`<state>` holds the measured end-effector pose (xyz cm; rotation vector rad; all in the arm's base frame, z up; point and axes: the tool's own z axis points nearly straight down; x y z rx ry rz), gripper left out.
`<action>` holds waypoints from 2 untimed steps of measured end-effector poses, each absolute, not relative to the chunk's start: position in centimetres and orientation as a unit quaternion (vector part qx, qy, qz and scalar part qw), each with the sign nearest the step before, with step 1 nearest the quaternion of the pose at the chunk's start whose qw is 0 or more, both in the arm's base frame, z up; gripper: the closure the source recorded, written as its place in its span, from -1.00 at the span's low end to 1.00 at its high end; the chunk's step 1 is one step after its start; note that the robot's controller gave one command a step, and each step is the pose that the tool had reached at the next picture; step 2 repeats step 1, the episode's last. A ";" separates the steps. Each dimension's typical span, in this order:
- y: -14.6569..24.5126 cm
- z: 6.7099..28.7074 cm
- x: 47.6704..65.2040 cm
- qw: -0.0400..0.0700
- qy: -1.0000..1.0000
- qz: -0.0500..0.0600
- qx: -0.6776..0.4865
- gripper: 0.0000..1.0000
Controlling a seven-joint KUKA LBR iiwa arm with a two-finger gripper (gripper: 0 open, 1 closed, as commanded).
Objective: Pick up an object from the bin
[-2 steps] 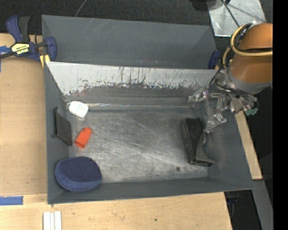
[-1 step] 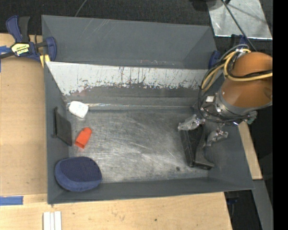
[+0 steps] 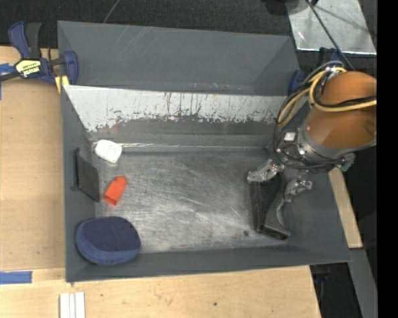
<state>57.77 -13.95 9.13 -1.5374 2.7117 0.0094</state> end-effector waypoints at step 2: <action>-11.4 21.6 56.8 0.003 0.850 -0.002 -0.527 1.00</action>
Offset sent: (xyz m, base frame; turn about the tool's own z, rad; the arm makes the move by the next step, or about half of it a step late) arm -0.0107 0.0248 0.1224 -0.0799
